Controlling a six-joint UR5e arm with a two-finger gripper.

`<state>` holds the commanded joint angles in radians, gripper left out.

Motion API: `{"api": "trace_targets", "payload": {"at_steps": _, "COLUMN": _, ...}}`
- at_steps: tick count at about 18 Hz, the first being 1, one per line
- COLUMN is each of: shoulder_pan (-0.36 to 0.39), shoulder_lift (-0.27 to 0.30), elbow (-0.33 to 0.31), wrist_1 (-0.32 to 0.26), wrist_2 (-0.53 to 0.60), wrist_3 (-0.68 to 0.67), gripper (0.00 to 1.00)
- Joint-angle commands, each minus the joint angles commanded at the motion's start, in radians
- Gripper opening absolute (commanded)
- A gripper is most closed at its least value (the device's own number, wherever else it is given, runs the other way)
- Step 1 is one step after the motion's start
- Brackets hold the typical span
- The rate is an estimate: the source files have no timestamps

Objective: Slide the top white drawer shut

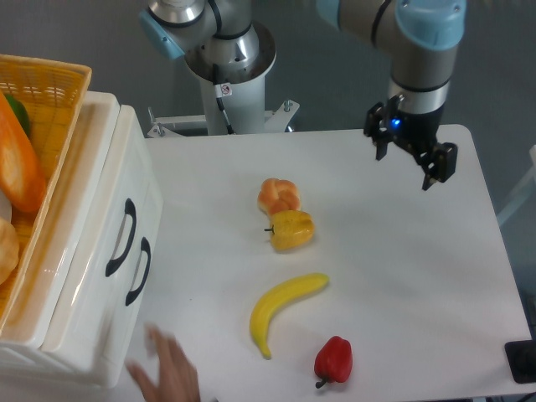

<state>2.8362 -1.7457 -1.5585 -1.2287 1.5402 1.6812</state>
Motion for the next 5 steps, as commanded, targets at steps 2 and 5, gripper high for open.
{"api": "trace_targets", "payload": {"at_steps": 2, "shoulder_pan": 0.011, "shoulder_lift": 0.002, "elbow": 0.000, "wrist_1": 0.000, "wrist_2": -0.003, "wrist_3": 0.002, "gripper": 1.00}}
{"api": "trace_targets", "payload": {"at_steps": 5, "shoulder_pan": 0.023, "shoulder_lift": 0.006, "elbow": 0.000, "wrist_1": 0.000, "wrist_2": -0.005, "wrist_3": 0.002, "gripper": 1.00}}
